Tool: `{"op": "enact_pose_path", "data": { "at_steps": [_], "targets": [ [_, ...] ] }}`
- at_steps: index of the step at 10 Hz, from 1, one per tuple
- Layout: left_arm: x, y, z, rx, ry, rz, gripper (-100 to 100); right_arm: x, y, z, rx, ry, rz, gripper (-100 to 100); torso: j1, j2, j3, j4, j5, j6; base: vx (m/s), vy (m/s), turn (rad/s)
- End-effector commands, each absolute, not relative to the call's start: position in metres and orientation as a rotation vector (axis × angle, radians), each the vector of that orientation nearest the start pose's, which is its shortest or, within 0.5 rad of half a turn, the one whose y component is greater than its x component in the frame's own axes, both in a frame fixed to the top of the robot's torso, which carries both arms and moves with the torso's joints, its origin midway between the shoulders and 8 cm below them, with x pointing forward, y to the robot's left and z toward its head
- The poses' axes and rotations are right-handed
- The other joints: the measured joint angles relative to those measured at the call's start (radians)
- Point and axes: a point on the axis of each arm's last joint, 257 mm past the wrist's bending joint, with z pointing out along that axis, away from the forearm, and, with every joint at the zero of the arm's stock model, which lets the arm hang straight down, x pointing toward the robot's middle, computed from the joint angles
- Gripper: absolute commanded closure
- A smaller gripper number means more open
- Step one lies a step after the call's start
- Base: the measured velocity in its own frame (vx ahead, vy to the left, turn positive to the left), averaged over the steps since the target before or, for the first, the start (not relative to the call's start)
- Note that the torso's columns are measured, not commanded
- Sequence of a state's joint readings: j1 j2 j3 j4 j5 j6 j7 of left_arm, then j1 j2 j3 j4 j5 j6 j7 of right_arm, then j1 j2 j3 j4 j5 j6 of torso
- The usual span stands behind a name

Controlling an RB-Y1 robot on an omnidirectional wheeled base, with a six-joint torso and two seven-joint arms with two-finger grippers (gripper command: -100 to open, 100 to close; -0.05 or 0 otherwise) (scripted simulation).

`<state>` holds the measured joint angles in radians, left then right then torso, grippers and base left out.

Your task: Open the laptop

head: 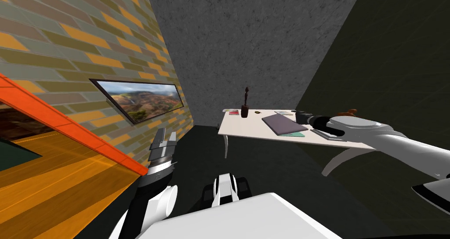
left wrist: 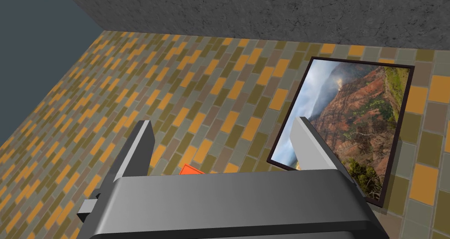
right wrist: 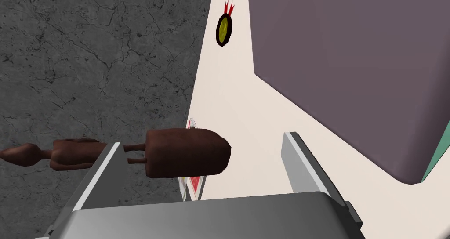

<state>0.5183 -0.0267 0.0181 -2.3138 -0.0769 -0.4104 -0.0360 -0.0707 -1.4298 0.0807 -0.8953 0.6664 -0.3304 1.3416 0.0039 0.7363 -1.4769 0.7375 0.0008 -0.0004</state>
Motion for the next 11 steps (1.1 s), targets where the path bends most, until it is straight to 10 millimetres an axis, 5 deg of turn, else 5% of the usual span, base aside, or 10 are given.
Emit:
{"op": "enact_pose_path", "data": {
  "at_steps": [1, 5, 6, 7, 11],
  "targets": [
    [0.35, 0.284, 0.016, -0.672, 0.69, -1.175, 0, 0.457, -0.755, -0.041, -1.463, 1.558, -1.448, -100, 0.001, 0.0, 0.0, 0.0, 0.001, 0.0, 0.017, 0.0, -0.026],
    [0.35, 0.284, 0.016, -0.672, 0.69, -1.175, 0, 0.452, -0.76, -0.006, -1.466, 1.552, -1.438, -100, -0.004, 0.002, 0.001, 0.001, -0.001, 0.0, 0.034, 0.02, -0.026],
    [0.35, 0.284, 0.016, -0.672, 0.69, -1.175, 0, 0.453, -0.76, -0.012, -1.464, 1.554, -1.443, -100, -0.004, 0.002, 0.001, 0.001, -0.001, 0.0, 0.015, 0.01, -0.007],
    [0.35, 0.284, 0.016, -0.672, 0.69, -1.175, 0, 0.453, -0.759, -0.011, -1.464, 1.553, -1.44, 0, -0.005, 0.003, 0.002, 0.001, -0.001, 0.0, 0.0, 0.0, 0.0],
    [0.35, 0.284, 0.016, -0.672, 0.69, -1.175, 0, 0.453, -0.759, -0.011, -1.464, 1.553, -1.44, 0, -0.004, 0.002, 0.001, 0.001, -0.001, 0.0, 0.0, 0.0, 0.0]
  ]
}}
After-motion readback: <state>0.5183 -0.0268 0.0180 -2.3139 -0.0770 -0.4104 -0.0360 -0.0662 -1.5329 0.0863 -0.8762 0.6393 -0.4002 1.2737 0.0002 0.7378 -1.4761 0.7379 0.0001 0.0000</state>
